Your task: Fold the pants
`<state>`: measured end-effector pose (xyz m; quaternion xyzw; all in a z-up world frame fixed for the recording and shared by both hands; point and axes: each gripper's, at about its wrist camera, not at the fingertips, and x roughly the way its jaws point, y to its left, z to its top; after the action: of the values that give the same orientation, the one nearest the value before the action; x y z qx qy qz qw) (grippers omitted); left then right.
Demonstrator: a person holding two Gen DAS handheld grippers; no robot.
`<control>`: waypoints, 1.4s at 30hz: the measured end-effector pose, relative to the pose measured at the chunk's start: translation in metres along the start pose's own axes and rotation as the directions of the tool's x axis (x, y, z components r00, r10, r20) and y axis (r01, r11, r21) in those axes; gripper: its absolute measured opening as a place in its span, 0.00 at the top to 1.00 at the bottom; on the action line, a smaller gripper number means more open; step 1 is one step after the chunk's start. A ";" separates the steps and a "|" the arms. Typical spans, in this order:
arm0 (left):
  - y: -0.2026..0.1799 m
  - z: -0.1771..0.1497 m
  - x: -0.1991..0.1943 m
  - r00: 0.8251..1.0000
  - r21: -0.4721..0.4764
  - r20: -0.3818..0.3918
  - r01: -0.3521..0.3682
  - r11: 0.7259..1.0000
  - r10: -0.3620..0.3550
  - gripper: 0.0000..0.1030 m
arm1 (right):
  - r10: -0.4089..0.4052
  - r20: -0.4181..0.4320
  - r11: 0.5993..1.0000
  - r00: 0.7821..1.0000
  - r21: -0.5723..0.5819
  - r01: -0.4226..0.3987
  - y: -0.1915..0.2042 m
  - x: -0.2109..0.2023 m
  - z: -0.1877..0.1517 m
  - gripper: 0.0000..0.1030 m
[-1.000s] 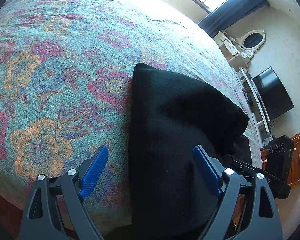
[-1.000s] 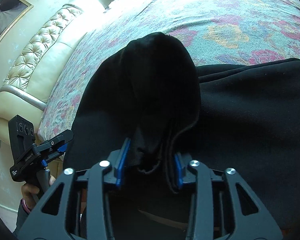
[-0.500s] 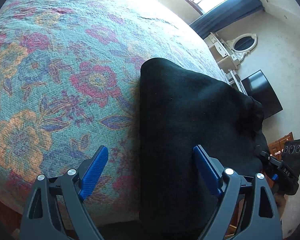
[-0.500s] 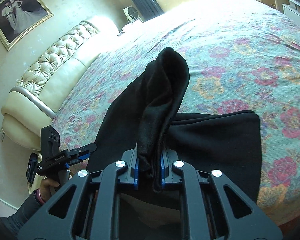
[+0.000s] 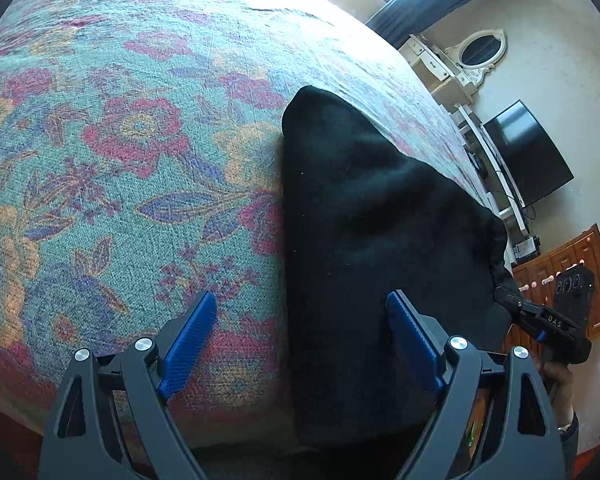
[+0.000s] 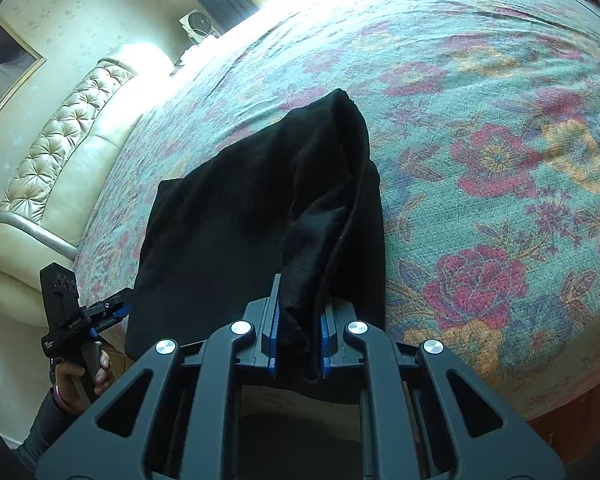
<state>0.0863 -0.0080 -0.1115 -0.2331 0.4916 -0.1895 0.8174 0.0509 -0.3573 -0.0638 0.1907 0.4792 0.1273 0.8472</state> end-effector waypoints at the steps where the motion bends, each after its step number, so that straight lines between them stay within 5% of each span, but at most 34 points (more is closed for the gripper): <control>1: 0.001 -0.002 -0.001 1.000 0.013 0.003 -0.001 1.000 0.001 0.17 | -0.002 0.000 1.000 1.000 -0.006 0.002 0.001 -0.001 0.000 0.87; 17: 0.025 -0.006 -0.012 0.996 -0.075 -0.012 0.083 0.994 -0.085 0.17 | 0.149 0.003 0.976 0.989 0.160 -0.148 -0.046 -0.001 -0.008 0.79; 18: 0.027 -0.007 -0.014 0.996 -0.090 -0.010 0.092 0.992 -0.093 0.17 | 0.155 0.011 0.974 0.988 0.164 -0.155 -0.048 -0.004 -0.008 0.74; 21: 0.027 -0.003 -0.014 0.993 -0.120 -0.020 0.111 0.987 -0.114 0.17 | 0.106 0.053 0.975 0.993 0.192 -0.114 -0.061 -0.019 -0.007 0.23; 28: 0.023 -0.010 -0.006 0.959 -0.223 -0.087 0.245 0.944 -0.270 0.17 | 0.289 0.035 0.913 0.957 0.290 -0.286 -0.093 -0.012 -0.020 0.18; 33: 0.020 -0.020 0.002 0.939 -0.266 -0.101 0.293 0.918 -0.329 0.14 | 0.458 -0.003 0.830 0.889 0.359 -0.427 -0.092 0.021 -0.035 0.13; 37: 0.014 -0.022 0.001 0.941 -0.249 -0.100 0.292 0.923 -0.325 0.13 | 0.481 0.022 0.808 0.876 0.377 -0.453 -0.088 0.028 -0.038 0.15; 38: 0.012 -0.023 0.001 0.937 -0.260 -0.097 0.301 0.917 -0.335 0.13 | 0.474 0.016 0.816 0.880 0.369 -0.446 -0.087 0.027 -0.037 0.24; 39: 0.012 -0.024 0.001 0.934 -0.274 -0.090 0.310 0.910 -0.345 0.13 | 0.434 -0.006 0.845 0.901 0.348 -0.405 -0.088 0.026 -0.037 0.46; 42: 0.006 -0.029 0.003 0.935 -0.249 -0.094 0.309 0.918 -0.341 0.13 | 0.400 -0.041 0.878 0.915 0.305 -0.370 -0.089 0.024 -0.040 0.60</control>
<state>0.0621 -0.0105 -0.1289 -0.3913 0.5190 -0.2800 0.7065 0.0316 -0.4191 -0.1406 0.3977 0.4880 0.2314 0.7418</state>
